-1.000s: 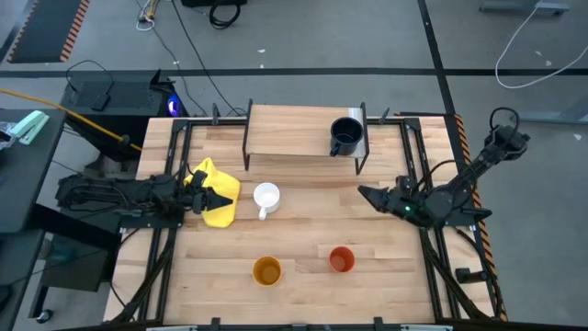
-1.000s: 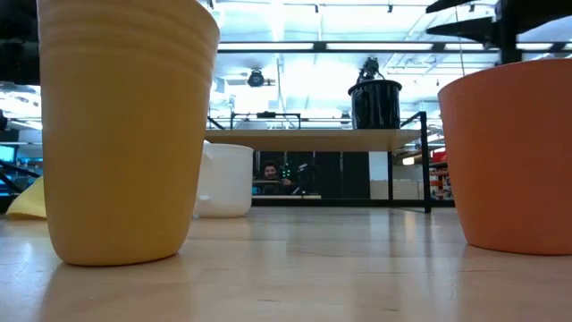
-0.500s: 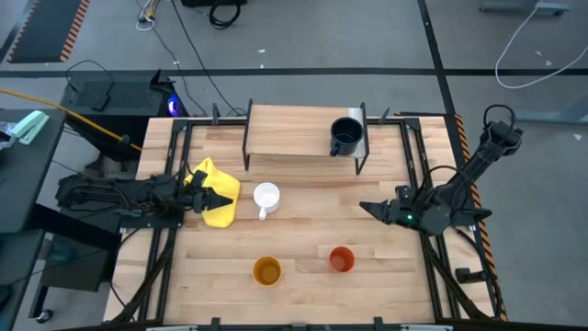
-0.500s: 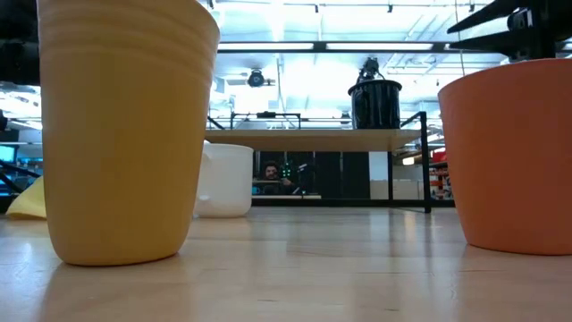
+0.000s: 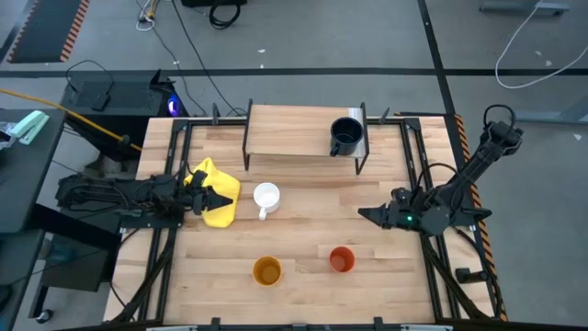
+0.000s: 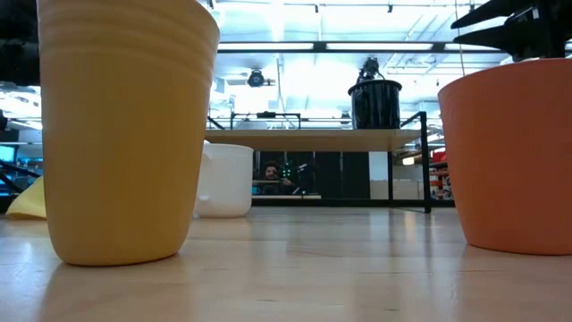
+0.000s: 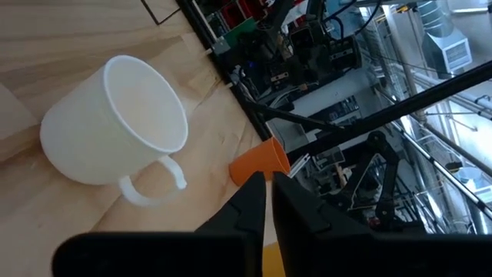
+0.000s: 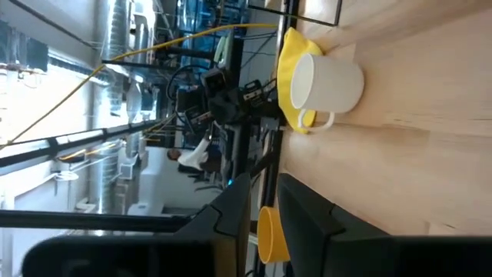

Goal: Stack small to large cups/mugs on shelf
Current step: Put the yellow cup on the shelf

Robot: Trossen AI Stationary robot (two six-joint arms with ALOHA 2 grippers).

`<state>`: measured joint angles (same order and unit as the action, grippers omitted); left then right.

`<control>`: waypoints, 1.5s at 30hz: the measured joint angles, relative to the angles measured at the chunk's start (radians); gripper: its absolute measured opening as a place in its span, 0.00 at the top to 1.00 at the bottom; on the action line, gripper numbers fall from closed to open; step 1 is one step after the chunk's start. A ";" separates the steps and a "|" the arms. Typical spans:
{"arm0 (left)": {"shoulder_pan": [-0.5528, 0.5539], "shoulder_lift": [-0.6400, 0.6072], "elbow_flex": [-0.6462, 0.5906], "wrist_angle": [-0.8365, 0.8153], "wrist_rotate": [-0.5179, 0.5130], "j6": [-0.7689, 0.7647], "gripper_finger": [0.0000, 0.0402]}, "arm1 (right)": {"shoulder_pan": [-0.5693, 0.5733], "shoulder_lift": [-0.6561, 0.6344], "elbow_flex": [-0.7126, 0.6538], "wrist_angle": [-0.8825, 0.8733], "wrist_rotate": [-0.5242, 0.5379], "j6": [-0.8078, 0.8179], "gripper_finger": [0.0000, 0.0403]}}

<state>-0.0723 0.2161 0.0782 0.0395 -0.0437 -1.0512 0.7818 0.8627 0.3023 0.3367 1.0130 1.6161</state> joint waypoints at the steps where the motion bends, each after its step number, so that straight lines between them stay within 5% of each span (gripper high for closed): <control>1: 0.000 0.000 0.000 0.000 0.002 0.000 0.91 | 0.000 0.000 0.000 0.000 -0.001 0.000 0.81; 8: 0.000 0.000 0.000 -0.001 0.003 -0.001 0.93 | 0.016 -0.001 0.001 0.000 -0.073 -0.005 0.81; 14: 0.000 0.000 0.000 0.000 0.003 -0.008 0.92 | 0.053 -0.002 0.086 -0.025 -0.076 -0.168 0.81; 17: 0.000 0.000 0.000 0.000 0.003 -0.027 0.91 | 0.081 -0.002 0.184 -0.213 -0.086 -0.158 0.81; 23: 0.000 0.000 0.000 0.000 0.003 -0.054 0.93 | 0.137 0.035 0.480 -0.915 -0.215 0.034 0.81; 28: 0.000 0.000 0.000 0.000 0.003 -0.079 0.94 | 0.146 0.105 0.689 -1.206 -0.270 0.007 0.81; 35: -0.017 0.000 0.000 0.003 -0.001 -0.116 0.92 | 0.146 0.173 0.780 -1.434 -0.349 0.064 0.81; 45: -0.123 0.024 0.100 0.029 -0.143 -0.012 0.96 | 0.146 0.207 0.780 -1.460 -0.386 0.064 0.81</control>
<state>-0.1956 0.2403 0.1783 0.0686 -0.1863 -1.0631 0.9283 1.0698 1.0821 -1.1233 0.6266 1.6796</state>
